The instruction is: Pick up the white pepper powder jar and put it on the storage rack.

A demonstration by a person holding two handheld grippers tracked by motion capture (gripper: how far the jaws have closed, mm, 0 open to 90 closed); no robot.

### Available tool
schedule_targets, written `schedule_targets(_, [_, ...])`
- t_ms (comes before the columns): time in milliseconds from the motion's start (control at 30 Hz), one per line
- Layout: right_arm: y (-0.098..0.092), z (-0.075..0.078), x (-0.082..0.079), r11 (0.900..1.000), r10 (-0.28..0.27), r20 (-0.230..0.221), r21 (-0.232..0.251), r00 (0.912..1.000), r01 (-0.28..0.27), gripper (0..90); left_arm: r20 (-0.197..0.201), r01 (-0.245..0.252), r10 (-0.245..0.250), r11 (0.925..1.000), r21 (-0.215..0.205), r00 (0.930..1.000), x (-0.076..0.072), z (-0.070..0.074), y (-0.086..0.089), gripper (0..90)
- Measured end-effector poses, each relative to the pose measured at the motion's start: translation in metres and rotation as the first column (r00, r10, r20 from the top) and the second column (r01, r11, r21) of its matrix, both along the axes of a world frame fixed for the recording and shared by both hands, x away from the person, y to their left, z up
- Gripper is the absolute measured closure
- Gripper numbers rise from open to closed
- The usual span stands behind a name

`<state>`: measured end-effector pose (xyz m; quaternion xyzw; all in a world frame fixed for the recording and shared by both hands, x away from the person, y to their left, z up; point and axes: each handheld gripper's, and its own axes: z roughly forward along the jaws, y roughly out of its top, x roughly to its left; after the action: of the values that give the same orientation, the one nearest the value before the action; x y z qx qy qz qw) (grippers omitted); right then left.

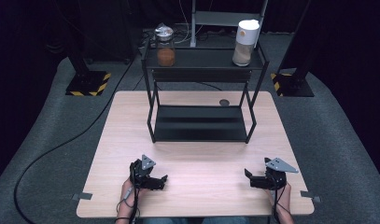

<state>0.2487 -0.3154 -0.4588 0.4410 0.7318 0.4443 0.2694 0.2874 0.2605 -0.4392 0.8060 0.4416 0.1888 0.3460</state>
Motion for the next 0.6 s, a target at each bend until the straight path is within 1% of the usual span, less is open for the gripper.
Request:
schedule_targets(33, [0.0011,-0.0013,-0.0007,1.000,-0.006,0.000,-0.001,1.0000,0.006,0.0,0.000,0.000,0.000,1.0000,0.000,1.0000,0.0000,0.0001,0.0000,1.1])
schedule_targets(67, [0.0013,-0.0017,-0.0011,1.000,-0.001,0.004,-0.002,1.0000,0.001,0.0,0.000,0.000,0.000,1.0000,0.000,1.0000,0.0000,0.0001,0.0000,1.1])
schedule_targets(167, [0.0032,-0.0005,-0.0002,1.000,0.001,0.000,-0.016,1.0000,-0.001,0.0,0.000,0.000,0.000,1.0000,0.000,1.0000,0.0000,0.0000,0.0000,1.1])
schedule_targets(333, [0.0017,-0.0016,-0.0014,1.000,-0.007,0.002,0.000,1.0000,0.007,0.0,0.000,0.001,-0.001,1.0000,0.001,1.0000,0.0000,0.0000,0.0000,1.1])
schedule_targets(500, [0.0034,-0.0001,0.0003,1.000,-0.003,-0.007,-0.014,1.0000,0.003,0.1,0.000,0.001,-0.001,1.0000,0.001,1.0000,0.0000,0.0001,0.0001,1.1])
schedule_targets(600, [0.0031,-0.0001,0.0005,1.000,-0.002,-0.007,-0.012,1.0000,0.002,0.1,0.000,0.000,0.000,1.0000,0.001,1.0000,-0.0001,0.0000,0.0000,1.1])
